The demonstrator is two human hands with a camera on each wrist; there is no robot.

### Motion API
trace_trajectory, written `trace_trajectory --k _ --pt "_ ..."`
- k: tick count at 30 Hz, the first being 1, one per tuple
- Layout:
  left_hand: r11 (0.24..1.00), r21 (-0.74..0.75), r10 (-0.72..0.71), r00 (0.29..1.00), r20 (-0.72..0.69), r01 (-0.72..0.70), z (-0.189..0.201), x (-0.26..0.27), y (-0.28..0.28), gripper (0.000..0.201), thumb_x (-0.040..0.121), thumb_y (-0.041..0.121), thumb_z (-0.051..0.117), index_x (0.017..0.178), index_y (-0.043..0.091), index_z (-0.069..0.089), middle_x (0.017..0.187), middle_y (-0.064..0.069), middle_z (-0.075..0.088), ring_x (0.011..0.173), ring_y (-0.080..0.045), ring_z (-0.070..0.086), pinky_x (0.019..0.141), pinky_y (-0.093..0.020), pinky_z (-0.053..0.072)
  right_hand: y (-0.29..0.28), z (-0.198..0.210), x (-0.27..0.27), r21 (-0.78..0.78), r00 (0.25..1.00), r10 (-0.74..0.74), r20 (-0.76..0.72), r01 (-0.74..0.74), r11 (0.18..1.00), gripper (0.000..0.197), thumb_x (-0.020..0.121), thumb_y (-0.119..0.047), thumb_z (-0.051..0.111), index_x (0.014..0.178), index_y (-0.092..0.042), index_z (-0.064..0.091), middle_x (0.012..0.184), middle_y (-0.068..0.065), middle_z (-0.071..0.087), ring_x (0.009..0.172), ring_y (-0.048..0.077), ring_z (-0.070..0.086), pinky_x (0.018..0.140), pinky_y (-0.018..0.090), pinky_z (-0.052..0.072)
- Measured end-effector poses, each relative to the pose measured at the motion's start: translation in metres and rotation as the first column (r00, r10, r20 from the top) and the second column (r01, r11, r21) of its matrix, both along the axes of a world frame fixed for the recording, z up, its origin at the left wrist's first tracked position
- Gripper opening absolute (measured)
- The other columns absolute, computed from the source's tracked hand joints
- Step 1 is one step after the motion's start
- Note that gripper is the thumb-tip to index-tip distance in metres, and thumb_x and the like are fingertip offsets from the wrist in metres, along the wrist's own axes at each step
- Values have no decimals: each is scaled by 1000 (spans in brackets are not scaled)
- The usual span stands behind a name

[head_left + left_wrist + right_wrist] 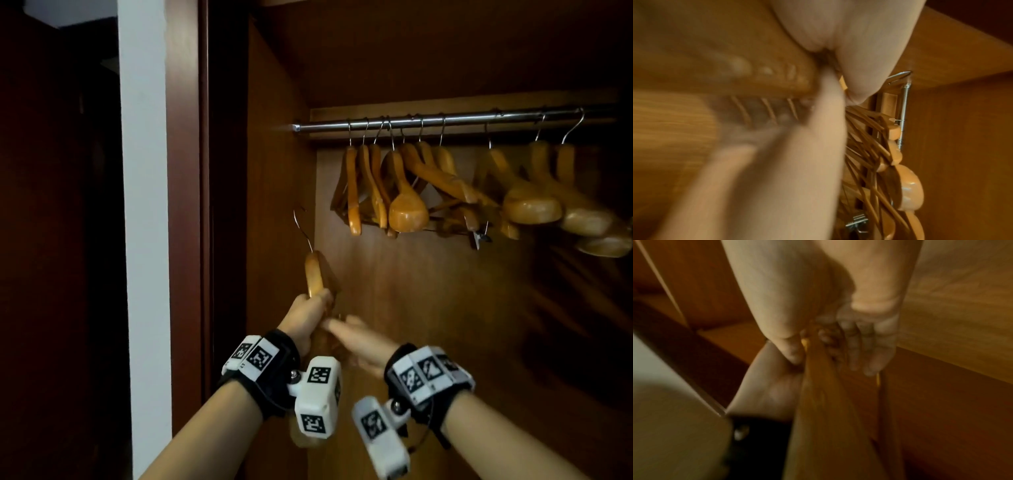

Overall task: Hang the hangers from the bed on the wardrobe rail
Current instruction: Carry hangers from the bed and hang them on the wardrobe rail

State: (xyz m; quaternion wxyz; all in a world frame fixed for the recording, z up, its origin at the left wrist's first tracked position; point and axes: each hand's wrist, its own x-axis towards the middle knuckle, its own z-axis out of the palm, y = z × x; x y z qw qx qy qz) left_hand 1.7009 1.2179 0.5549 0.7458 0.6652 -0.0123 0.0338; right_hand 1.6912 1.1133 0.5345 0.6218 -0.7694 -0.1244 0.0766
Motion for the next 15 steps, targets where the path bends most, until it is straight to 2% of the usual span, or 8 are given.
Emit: trace_trajectory --k 1,3,5,7,8,10,12,15 --pt "1000 -2 9 1000 10 -9 3 1 0 10 89 11 50 85 2 52 64 -9 52 49 -20 50 47 -25 45 6 -5 -1 -24 999 26 24 -26 999 20 92 -28 56 107 -14 61 101 10 70 95 24 67 86 40 55" --pt "1000 -2 24 999 28 -24 9 4 2 12 92 13 50 96 2 49 69 -7 52 54 -18 51 49 -27 45 12 -7 -1 -32 1000 10 26 -10 999 33 89 -32 59 117 -15 58 110 12 69 102 25 66 92 43 53" --pt "999 16 45 998 34 -45 11 8 6 17 94 16 52 104 3 49 79 -8 55 65 -20 54 58 -32 46 14 -3 -2 -4 1000 -13 2 13 1000 36 87 -34 62 118 -15 56 107 9 69 99 22 66 84 37 56" --pt "998 32 56 997 45 -57 15 9 9 13 95 17 52 100 6 49 86 -10 55 71 -22 55 63 -33 47 16 2 -3 12 1000 -4 24 4 1000 23 88 -30 61 108 -19 57 94 5 69 89 18 65 73 30 53" --pt "998 32 54 997 54 -56 17 10 10 14 95 18 52 99 6 48 86 -10 55 71 -21 56 62 -33 47 17 5 -3 22 999 -7 50 6 1000 16 89 -26 60 103 -20 57 88 4 68 84 17 65 69 29 51" --pt "998 36 45 996 79 -48 25 8 12 20 96 21 54 102 3 48 84 -10 56 67 -20 56 59 -32 47 20 13 -3 41 994 -20 104 16 999 16 88 -25 59 102 -18 57 84 6 66 80 20 65 68 31 51" --pt "999 40 24 995 96 -28 34 4 14 24 96 22 54 106 1 51 82 -9 57 64 -20 57 57 -31 48 25 21 -1 49 991 -53 127 47 998 30 82 -34 60 106 -17 57 91 10 68 87 25 67 76 38 53" --pt "997 75 -1 993 122 -8 45 -3 18 21 97 19 52 106 0 56 75 -10 57 55 -18 58 49 -27 47 27 30 12 70 984 -103 143 94 993 67 57 -52 65 114 -19 58 103 11 69 98 28 66 90 46 53"
